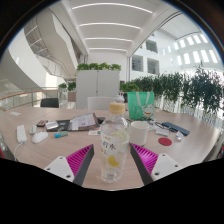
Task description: Pour water
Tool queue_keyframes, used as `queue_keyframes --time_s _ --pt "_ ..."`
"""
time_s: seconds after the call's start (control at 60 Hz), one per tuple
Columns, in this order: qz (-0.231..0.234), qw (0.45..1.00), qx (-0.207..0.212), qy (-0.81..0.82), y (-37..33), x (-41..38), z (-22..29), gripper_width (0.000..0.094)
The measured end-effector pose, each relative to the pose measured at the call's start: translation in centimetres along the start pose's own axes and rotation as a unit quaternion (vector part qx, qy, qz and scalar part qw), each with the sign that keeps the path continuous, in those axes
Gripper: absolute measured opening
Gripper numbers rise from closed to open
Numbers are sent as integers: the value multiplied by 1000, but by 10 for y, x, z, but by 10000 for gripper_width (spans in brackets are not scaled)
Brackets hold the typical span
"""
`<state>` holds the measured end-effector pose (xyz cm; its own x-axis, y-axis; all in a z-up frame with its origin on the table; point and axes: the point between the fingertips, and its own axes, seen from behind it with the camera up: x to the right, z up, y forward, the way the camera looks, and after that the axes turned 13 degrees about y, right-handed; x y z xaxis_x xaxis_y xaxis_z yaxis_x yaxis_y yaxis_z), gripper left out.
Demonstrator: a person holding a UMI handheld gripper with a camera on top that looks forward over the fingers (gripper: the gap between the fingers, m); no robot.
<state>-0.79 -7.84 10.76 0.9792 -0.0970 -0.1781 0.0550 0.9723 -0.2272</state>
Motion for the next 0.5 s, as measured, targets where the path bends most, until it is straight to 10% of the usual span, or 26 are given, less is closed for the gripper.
queue_keyframes --time_s 0.117,0.183,0.5 --pt "6 1000 3 -3 48 6 -8 800" --pt "19 1000 -4 -7 62 8 -14 545" --pt "16 999 -36 32 90 -3 -18 365"
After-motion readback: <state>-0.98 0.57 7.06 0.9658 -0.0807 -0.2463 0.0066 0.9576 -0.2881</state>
